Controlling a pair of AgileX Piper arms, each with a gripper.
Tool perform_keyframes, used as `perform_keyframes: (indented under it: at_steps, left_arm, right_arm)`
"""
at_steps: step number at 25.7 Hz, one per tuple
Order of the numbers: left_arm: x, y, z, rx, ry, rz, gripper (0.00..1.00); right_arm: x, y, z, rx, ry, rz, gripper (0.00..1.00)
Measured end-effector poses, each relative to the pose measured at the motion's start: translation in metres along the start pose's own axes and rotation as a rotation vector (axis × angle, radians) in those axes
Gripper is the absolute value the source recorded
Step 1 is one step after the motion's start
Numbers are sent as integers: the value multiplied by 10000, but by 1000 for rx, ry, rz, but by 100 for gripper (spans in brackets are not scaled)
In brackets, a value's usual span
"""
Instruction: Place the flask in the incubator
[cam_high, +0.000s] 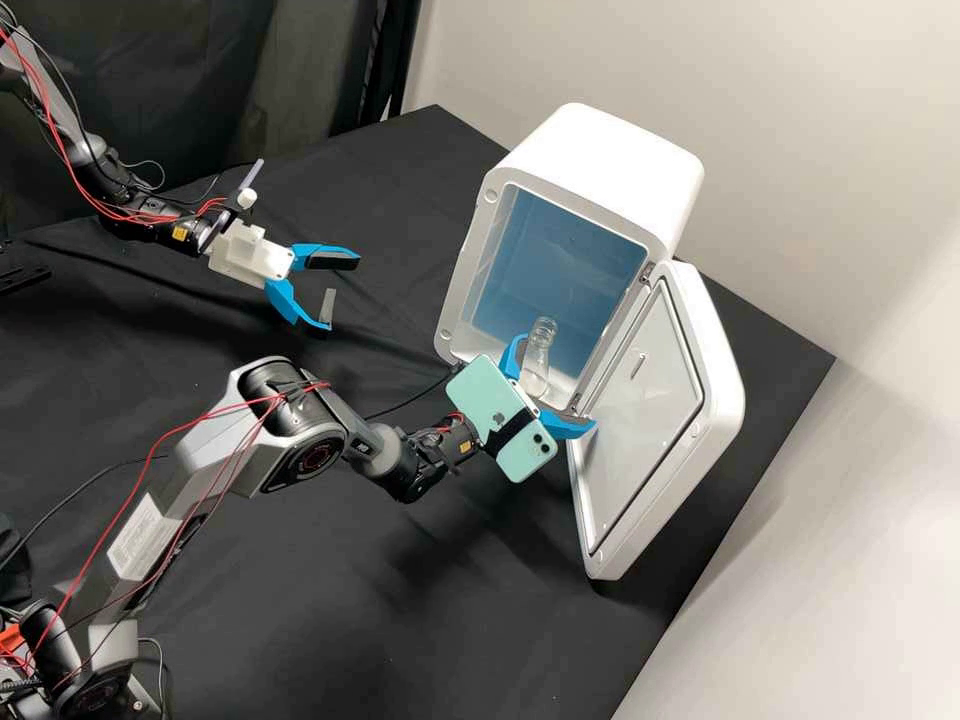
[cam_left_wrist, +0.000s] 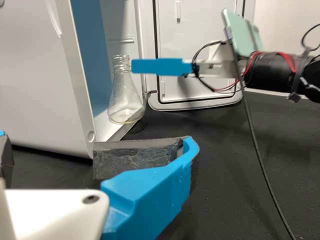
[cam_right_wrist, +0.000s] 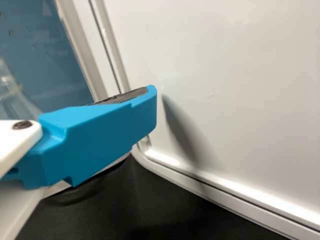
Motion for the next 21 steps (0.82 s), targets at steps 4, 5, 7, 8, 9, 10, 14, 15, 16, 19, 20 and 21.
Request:
perform_keyframes:
  at_steps: [4,5,7,8,9,10,14,15,16,19,20,21]
  left_arm:
    - [-38,-26,58,52,20,31,100]
    - [-55,-35,64,58,24,43,100]
    - [-74,-35,100,54,40,67,100]
    - [-87,-32,113,58,61,85,100]
    - [-97,-23,129,50,68,106,100]
    - [-107,-20,137,46,69,117,100]
    - [-175,-21,194,53,35,183,100]
    - [-184,-23,222,54,24,194,100]
    - [-187,-24,230,54,20,197,100]
    - [-207,-58,258,54,12,187,100]
    - [-214,-71,264,54,11,182,100]
    - [-218,-78,275,55,5,180,100]
  right_arm:
    - [-230,77,-70,0,45,33,100]
    - [-299,104,-91,-6,59,45,100]
    - [-441,137,-140,-22,84,79,100]
    - [-525,167,-173,-19,98,107,100]
    - [-608,184,-205,-17,104,115,100]
    - [-654,192,-223,-17,104,115,100]
    - [-903,281,-283,-11,88,125,100]
    - [-945,292,-289,-11,86,127,100]
    - [-967,303,-284,-10,84,130,100]
    - [-1041,331,-284,-4,76,136,100]
    - [-1057,332,-288,-4,76,136,100]
    - [-1064,343,-296,-4,78,139,100]
